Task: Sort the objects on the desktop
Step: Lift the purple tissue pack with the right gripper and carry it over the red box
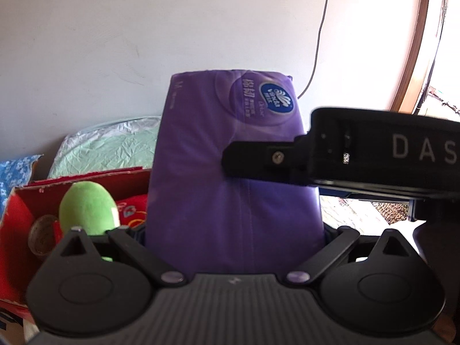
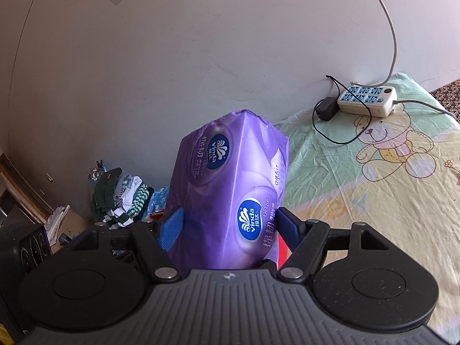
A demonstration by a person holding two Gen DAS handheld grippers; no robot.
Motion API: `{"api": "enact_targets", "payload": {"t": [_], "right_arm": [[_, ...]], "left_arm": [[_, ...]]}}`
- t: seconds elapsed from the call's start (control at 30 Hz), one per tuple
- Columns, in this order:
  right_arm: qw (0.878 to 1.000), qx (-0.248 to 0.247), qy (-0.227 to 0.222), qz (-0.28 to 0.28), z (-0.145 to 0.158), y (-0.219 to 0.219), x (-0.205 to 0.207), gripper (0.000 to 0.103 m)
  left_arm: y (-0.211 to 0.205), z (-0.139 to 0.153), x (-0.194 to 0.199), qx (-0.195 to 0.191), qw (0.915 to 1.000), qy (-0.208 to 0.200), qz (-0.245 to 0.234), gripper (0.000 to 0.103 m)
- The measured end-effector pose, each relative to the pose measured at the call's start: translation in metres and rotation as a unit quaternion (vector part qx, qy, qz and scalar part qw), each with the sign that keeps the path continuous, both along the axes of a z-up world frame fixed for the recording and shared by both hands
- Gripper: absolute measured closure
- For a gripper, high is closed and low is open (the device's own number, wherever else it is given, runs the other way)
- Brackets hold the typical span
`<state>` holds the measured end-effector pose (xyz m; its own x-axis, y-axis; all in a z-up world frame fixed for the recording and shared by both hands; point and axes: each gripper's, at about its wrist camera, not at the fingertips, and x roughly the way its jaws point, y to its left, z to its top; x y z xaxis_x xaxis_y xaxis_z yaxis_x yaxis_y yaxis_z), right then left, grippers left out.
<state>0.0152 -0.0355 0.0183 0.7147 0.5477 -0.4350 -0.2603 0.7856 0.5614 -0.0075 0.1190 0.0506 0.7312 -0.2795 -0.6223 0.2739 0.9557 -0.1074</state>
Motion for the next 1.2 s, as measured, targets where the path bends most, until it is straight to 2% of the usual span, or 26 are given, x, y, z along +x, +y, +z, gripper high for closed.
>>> {"api": "enact_targets", "payload": {"t": [0.23,0.37,0.5,1.03,1.2], "right_arm": [[1.000,-0.006,-0.008,0.002,0.001,0.059,-0.004,0.030],[1.000,0.006,0.005,0.007,-0.008,0.086,-0.002,0.030],[1.000,0.013,0.015,0.015,-0.011,0.110,-0.001,0.030],[0.998,0.008,0.035,0.059,-0.015,0.188,0.030,0.030],[0.996,-0.003,0.043,0.074,-0.019,0.209,0.042,0.030]], "left_arm": [[0.058,0.002,-0.008,-0.001,0.9999,0.000,0.010,0.005],[0.084,-0.002,-0.010,0.012,0.9996,0.006,0.025,0.005],[0.111,-0.005,-0.011,0.009,0.9992,0.011,0.037,0.005],[0.192,-0.018,0.009,-0.002,0.9957,0.020,0.091,0.005],[0.213,-0.028,0.020,-0.005,0.9940,0.037,0.103,0.005]]}}
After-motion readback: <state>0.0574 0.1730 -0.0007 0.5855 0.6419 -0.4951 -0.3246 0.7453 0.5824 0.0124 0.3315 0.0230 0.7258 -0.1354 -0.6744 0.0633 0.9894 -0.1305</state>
